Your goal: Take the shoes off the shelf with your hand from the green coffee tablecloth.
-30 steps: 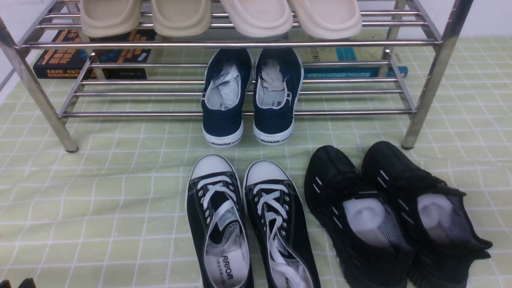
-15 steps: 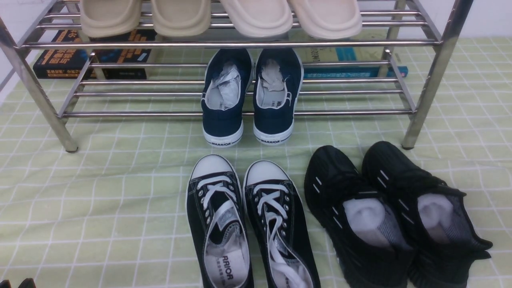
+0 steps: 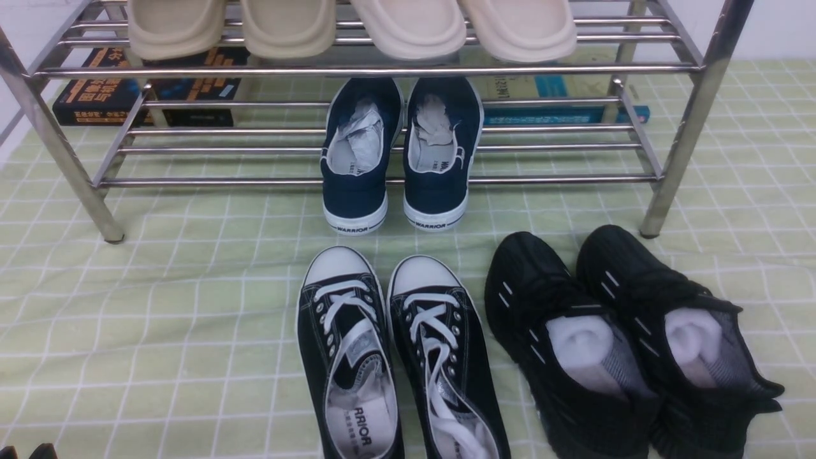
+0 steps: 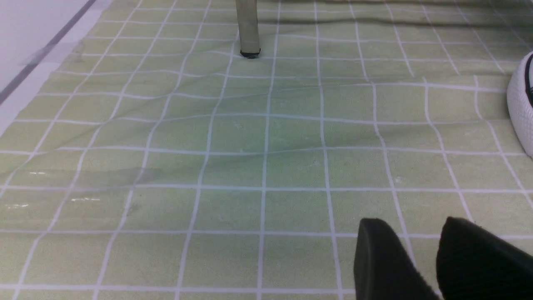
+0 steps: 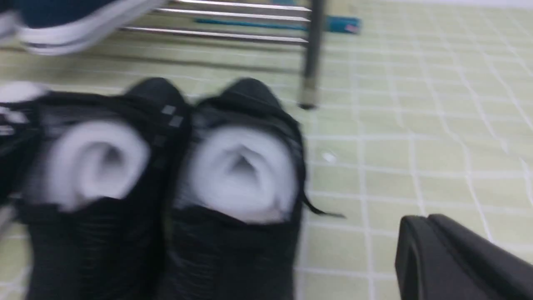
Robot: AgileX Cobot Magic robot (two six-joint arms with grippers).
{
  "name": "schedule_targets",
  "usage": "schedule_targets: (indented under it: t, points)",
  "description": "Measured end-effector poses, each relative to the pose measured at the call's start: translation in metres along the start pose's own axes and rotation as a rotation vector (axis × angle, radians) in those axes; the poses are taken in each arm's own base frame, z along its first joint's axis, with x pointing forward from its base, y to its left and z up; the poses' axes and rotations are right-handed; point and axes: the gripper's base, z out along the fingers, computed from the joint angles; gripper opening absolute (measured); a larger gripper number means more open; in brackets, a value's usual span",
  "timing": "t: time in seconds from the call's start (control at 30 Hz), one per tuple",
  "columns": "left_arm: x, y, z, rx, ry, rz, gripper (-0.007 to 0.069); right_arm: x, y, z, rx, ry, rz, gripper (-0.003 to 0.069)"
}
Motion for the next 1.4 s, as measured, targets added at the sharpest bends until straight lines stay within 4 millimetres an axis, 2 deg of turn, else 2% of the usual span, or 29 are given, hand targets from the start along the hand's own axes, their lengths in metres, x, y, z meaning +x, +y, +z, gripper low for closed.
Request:
schedule_targets:
  t: [0.1, 0.23, 0.57, 1.4]
  points:
    - [0.0, 0.0, 0.0, 0.0, 0.0, 0.0, 0.0239, 0.0088, -0.0026, 0.0002, 0.041, 0.015, 0.015, 0.0018]
    - [0.0, 0.0, 0.0, 0.0, 0.0, 0.0, 0.0239, 0.011, -0.0029, -0.0006, 0.051, 0.052, -0.037, 0.0022]
    - [0.0, 0.0, 0.0, 0.0, 0.0, 0.0, 0.0239, 0.0118, 0.0002, -0.0012, 0.0, 0.073, -0.058, 0.0035]
    - [0.0001, 0.0, 0.0, 0.0, 0.001, 0.0, 0.0239, 0.0119, 0.0003, -0.0012, -0.003, 0.074, -0.058, 0.0077]
